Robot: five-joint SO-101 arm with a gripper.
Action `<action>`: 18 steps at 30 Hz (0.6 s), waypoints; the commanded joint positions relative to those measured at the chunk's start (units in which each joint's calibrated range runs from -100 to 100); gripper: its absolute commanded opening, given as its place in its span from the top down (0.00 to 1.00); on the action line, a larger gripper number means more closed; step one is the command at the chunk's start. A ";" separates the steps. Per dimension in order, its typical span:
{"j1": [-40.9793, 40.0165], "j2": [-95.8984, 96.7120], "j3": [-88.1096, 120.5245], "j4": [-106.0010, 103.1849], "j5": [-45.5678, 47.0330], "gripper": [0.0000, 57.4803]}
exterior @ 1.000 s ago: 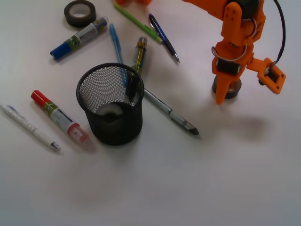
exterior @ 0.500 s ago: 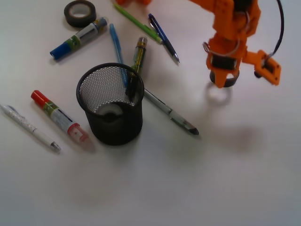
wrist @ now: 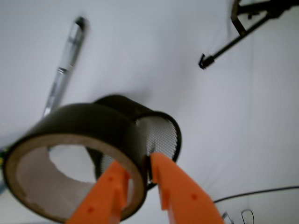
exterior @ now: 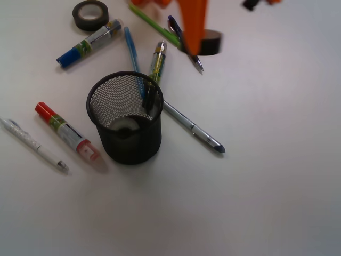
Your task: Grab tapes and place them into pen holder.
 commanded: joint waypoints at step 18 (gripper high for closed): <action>13.59 9.87 0.32 -10.54 3.66 0.99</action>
